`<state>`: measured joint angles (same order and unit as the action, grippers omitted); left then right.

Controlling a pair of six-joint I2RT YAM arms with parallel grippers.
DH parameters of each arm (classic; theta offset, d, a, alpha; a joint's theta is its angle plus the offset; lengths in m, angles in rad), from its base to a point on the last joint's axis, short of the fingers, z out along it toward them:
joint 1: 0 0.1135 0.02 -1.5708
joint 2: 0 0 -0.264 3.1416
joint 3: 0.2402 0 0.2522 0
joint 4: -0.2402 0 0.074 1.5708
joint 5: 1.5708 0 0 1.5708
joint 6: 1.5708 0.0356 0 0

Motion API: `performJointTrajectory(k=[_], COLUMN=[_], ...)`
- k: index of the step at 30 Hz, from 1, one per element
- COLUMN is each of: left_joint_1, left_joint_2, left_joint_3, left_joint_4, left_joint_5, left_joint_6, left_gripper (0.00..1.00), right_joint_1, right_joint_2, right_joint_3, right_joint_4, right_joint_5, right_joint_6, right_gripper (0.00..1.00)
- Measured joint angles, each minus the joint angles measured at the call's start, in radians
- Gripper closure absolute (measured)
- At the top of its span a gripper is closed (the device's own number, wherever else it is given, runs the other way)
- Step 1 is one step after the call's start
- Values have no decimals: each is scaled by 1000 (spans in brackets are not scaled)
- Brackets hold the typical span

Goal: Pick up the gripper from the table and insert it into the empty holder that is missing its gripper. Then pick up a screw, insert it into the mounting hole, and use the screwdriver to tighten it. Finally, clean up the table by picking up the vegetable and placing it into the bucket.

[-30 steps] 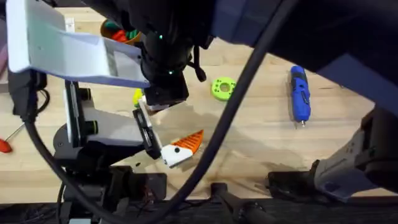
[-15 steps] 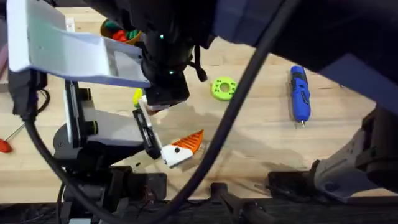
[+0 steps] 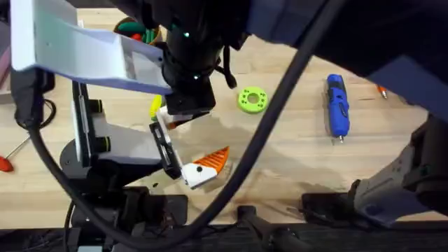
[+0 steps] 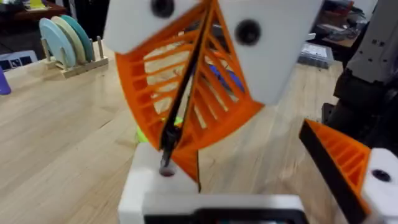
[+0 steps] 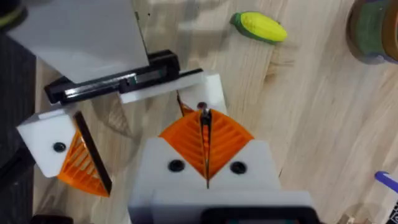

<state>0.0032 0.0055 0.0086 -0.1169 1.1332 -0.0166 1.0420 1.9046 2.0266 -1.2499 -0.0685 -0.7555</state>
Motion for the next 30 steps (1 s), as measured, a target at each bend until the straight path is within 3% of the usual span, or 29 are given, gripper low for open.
performJointTrajectory(k=[30], left_joint_1=[0], left_joint_2=[0], left_joint_3=[0], left_joint_4=[0], left_joint_5=[0], left_joint_6=[1], left_gripper=[15], right_joint_1=[0], right_joint_2=[0], right_joint_3=[0], right_joint_4=[1], right_joint_5=[-31], right_joint_6=[47], right_gripper=[995])
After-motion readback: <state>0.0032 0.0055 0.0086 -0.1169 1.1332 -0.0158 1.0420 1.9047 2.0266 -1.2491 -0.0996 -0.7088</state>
